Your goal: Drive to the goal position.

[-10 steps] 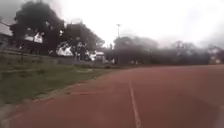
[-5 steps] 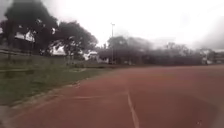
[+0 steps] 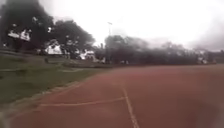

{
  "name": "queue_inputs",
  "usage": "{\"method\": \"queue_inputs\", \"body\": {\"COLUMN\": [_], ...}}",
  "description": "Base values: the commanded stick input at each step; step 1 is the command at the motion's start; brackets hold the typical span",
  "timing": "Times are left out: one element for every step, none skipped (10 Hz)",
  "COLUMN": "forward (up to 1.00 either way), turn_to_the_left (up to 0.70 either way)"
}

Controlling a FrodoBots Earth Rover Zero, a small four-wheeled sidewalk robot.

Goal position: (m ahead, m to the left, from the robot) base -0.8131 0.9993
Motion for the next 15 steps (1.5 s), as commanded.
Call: {"method": "queue_inputs", "body": {"forward": [0.7, 0.7, 0.7, 0.7, 0.7, 0.7, 0.7, 0.7, 0.7, 0.7, 0.7, 0.7, 0.7, 0.7, 0.7], "turn_to_the_left": [0.01, 0.01, 0.01, 0.01, 0.01, 0.01, 0.01, 0.01, 0.01, 0.01, 0.01, 0.01, -0.34, -0.34, -0.34]}}
